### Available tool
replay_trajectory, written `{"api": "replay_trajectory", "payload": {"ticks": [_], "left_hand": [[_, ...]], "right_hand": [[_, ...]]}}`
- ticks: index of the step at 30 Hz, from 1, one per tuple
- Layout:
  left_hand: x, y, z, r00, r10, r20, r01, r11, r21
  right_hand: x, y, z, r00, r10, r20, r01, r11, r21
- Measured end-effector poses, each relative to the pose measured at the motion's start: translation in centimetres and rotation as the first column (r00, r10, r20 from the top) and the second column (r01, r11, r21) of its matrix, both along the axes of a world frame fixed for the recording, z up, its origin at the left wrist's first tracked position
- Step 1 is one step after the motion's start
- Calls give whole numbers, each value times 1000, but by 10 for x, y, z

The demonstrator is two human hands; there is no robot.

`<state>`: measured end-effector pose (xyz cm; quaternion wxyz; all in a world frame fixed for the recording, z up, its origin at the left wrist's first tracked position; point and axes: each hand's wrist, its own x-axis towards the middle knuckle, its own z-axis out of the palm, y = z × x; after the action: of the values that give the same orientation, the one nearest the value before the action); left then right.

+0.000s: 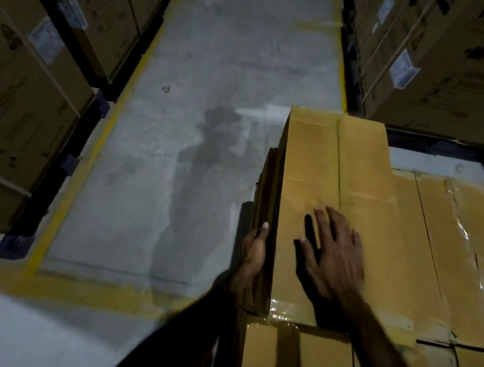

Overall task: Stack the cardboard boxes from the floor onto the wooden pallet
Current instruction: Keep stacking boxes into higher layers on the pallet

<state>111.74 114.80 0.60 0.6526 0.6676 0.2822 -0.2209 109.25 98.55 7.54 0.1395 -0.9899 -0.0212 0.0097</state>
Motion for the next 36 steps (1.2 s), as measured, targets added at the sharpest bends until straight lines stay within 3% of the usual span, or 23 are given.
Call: {"api": "replay_trajectory", "payload": {"ticks": [7, 11, 14, 19, 36], "left_hand": [[121, -12, 27, 967, 19, 254, 12, 993, -119], [163, -27, -23, 970, 33, 239, 10, 984, -180], [157, -28, 0, 957, 7, 291, 28, 993, -116], [151, -27, 21, 950, 10, 313, 47, 983, -176], [142, -22, 38, 940, -18, 342, 36, 998, -48]], "right_hand": [[137, -69, -10, 946, -319, -60, 320, 948, 4], [172, -80, -13, 863, -493, -116, 503, 859, 94], [183, -79, -13, 814, -569, -118, 579, 812, 74], [192, -78, -8, 783, -608, -133, 621, 777, 105], [188, -78, -5, 825, -541, -165, 559, 824, 89]]}}
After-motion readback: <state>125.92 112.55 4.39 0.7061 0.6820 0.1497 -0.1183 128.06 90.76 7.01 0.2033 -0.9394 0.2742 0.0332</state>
